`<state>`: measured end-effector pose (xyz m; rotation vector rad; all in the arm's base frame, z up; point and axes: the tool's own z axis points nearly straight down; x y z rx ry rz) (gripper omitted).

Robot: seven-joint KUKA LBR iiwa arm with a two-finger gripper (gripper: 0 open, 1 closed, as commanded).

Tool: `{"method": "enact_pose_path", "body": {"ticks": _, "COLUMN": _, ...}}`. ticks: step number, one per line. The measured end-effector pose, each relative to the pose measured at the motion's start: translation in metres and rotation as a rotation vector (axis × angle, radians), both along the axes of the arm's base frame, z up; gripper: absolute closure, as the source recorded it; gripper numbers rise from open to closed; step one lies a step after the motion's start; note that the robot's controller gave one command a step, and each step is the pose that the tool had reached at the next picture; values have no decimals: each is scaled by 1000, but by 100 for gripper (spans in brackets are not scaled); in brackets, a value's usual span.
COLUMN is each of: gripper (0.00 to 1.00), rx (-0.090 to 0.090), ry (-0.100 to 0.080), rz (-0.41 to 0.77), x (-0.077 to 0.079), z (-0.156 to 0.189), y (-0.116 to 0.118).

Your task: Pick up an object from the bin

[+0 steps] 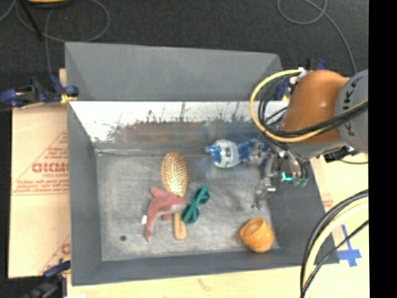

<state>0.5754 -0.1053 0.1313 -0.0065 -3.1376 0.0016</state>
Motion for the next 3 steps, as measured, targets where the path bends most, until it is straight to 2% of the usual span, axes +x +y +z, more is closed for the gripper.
{"method": "enact_pose_path", "body": {"ticks": 1, "gripper": 0, "rx": 0, "ry": -2, "rz": 0, "x": 0, "z": 2, "y": 0}}
{"method": "enact_pose_path", "body": {"ticks": 2, "gripper": 0, "rx": -4, "ry": -14, "rz": 99, "x": 1, "z": -11, "y": 10}}
{"method": "enact_pose_path", "body": {"ticks": 3, "gripper": 0, "rx": 2, "ry": 3, "rz": 278, "x": -20, "z": -9, "y": 62}}
